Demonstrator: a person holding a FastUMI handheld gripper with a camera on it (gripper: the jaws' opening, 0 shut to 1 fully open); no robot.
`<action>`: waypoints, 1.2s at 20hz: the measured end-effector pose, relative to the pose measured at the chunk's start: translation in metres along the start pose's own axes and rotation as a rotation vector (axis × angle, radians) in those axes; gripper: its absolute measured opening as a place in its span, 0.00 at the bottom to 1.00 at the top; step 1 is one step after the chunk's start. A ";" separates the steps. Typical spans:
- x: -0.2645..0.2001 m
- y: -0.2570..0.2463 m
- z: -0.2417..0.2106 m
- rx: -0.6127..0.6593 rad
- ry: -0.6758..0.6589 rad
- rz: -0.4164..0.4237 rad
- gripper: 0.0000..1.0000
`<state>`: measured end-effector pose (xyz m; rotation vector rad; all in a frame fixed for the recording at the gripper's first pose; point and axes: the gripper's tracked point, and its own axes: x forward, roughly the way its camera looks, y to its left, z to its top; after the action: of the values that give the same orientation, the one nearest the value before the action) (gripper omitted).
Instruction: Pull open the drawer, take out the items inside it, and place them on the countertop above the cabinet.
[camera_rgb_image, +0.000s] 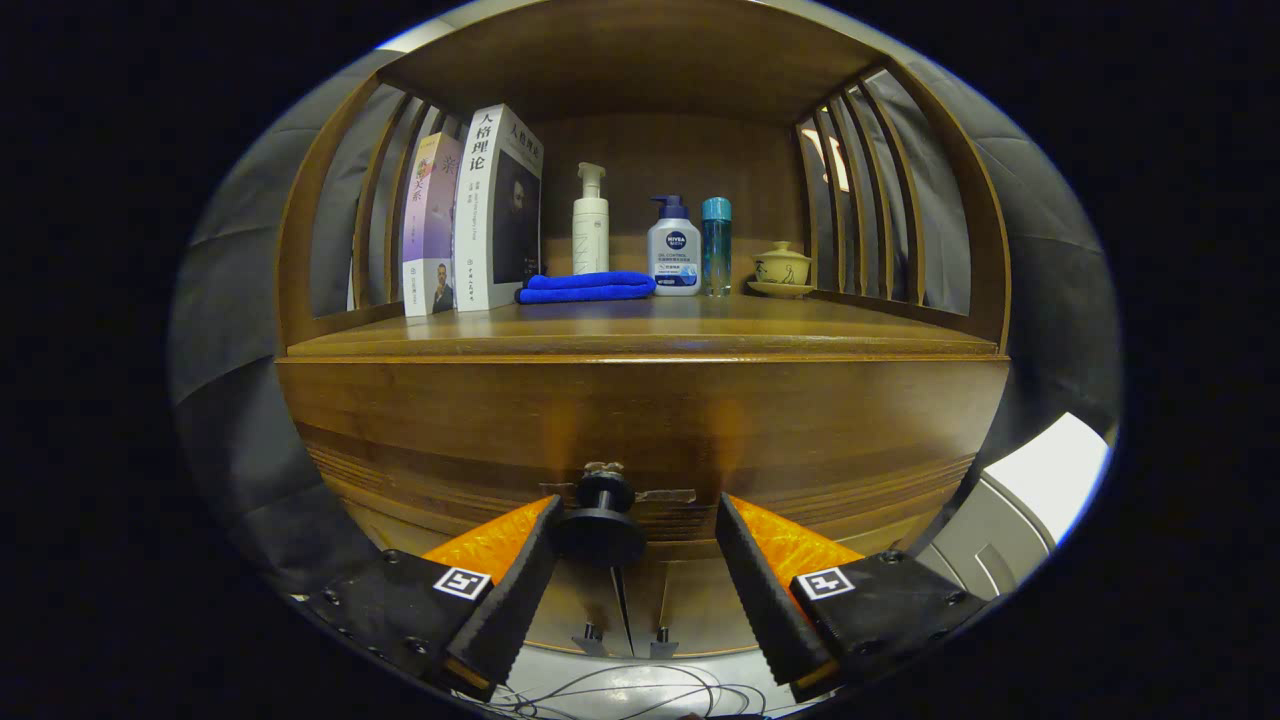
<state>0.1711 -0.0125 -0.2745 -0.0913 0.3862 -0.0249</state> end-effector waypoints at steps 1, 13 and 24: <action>0.000 0.007 -0.001 0.009 0.002 0.025 0.87; -0.001 0.017 -0.007 0.022 0.018 0.071 0.38; -0.028 0.013 -0.016 -0.016 -0.009 0.058 0.26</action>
<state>0.1395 0.0004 -0.2805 -0.0955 0.3802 0.0353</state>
